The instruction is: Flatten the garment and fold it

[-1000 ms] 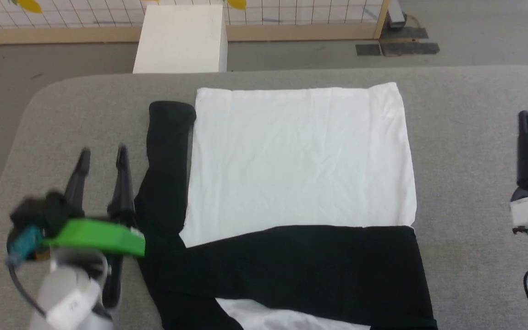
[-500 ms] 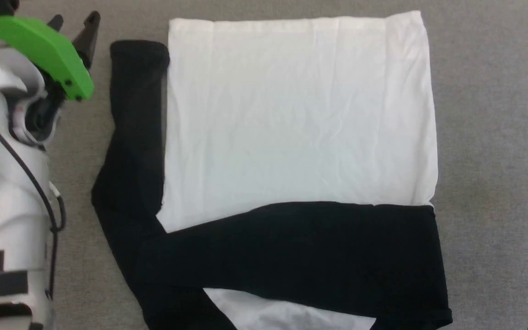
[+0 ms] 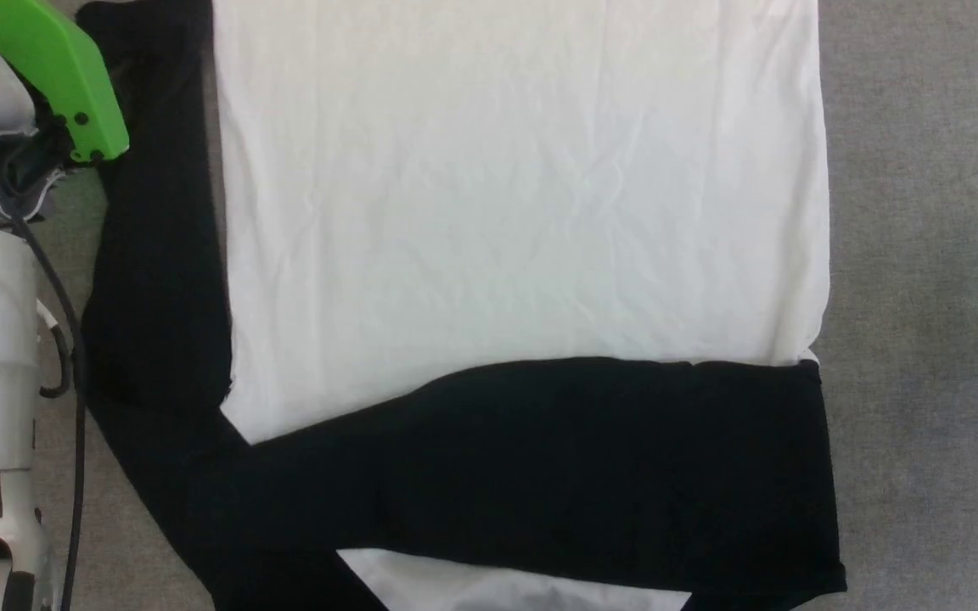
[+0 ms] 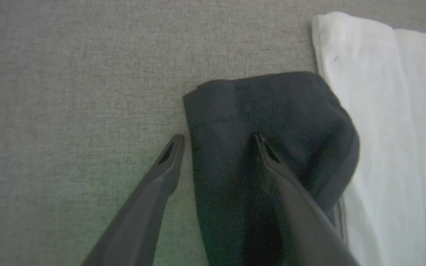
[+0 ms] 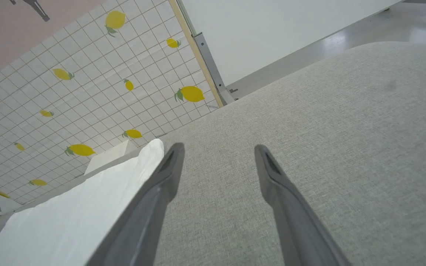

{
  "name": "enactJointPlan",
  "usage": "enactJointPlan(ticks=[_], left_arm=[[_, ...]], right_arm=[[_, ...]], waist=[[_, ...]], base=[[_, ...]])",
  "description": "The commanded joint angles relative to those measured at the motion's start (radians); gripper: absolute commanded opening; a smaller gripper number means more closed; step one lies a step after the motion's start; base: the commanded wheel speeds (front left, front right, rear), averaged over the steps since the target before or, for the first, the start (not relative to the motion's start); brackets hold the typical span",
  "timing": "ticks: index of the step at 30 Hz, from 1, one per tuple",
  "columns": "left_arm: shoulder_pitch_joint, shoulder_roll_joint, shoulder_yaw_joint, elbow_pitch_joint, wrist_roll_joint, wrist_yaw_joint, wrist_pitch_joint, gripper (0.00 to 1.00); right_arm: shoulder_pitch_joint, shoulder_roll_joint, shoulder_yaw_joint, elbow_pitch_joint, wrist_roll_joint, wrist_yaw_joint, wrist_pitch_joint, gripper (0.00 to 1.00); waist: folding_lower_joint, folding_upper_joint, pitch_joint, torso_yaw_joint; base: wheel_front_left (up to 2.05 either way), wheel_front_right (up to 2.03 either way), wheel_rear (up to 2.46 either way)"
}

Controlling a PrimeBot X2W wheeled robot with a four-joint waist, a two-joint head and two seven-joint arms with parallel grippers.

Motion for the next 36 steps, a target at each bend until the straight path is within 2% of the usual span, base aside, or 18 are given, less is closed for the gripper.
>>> enactJointPlan(ticks=[1, 2, 3, 5, 9, 11, 17, 23, 28, 32, 36], left_arm=[[0.025, -0.003, -0.013, 0.018, -0.001, 0.007, 0.022, 1.0], [0.033, -0.005, -0.015, 0.017, -0.005, 0.005, 0.023, 0.35], [0.04, -0.01, -0.014, 0.013, -0.013, -0.001, 0.017, 0.0], [0.055, -0.018, -0.005, 0.002, -0.033, -0.011, -0.009, 0.0], [0.077, -0.02, 0.055, -0.016, -0.067, -0.006, -0.125, 0.0], [0.091, -0.023, 0.113, -0.023, -0.098, 0.01, -0.204, 0.0], [0.198, 0.021, 0.27, -0.039, -0.145, 0.05, -0.386, 0.0], [0.306, 0.042, 0.395, -0.068, -0.205, 0.031, -0.515, 0.0], [0.405, 0.046, 0.418, -0.162, -0.199, 0.01, -0.57, 0.0], [0.485, -0.008, 0.357, -0.325, -0.202, -0.011, -0.54, 0.0], [0.556, -0.082, 0.252, -0.514, -0.213, -0.021, -0.469, 0.0]], right_arm=[[-0.002, 0.001, -0.005, -0.011, 0.003, -0.001, -0.002, 1.0], [-0.004, 0.001, -0.006, -0.013, 0.003, -0.001, 0.0, 1.0], [-0.005, 0.001, -0.006, -0.014, 0.002, -0.001, 0.001, 1.0], [-0.007, 0.001, -0.007, -0.014, -0.001, -0.001, 0.004, 1.0], [-0.007, 0.001, -0.003, -0.01, -0.006, -0.001, 0.008, 1.0], [-0.005, 0.001, -0.001, -0.003, -0.006, -0.001, 0.009, 1.0], [0.016, 0.001, 0.0, 0.02, -0.01, -0.001, 0.014, 1.0], [0.051, 0.001, -0.002, 0.05, -0.004, -0.001, 0.019, 1.0], [0.077, 0.001, 0.007, 0.083, 0.004, -0.001, 0.012, 1.0], [0.101, 0.001, 0.003, 0.105, 0.006, -0.001, 0.009, 1.0], [0.116, 0.001, 0.006, 0.124, 0.012, -0.001, 0.005, 1.0]], waist=[[-0.0002, 0.0, 0.016, -0.005], [-0.0002, 0.0, 0.016, -0.003], [-0.0002, 0.0, 0.015, -0.002], [-0.0002, 0.0, 0.008, 0.004], [-0.0002, 0.0, -0.021, 0.015], [-0.0002, 0.0, -0.044, 0.021], [-0.0002, 0.0, -0.124, 0.049], [-0.0002, 0.0, -0.223, 0.085], [-0.0002, 0.0, -0.304, 0.101], [-0.0002, 0.0, -0.36, 0.117], [-0.0002, 0.0, -0.401, 0.124]], base=[[0.0, 0.0, 0.0], [0.0, 0.0, 0.0], [0.0, 0.0, 0.0], [0.0, 0.0, 0.0], [0.0, 0.0, 0.0], [0.0, 0.0, 0.0], [0.0, 0.0, 0.0], [0.0, 0.0, 0.0], [0.0, 0.0, 0.0], [0.0, 0.0, 0.0], [0.0, 0.0, 0.0]])
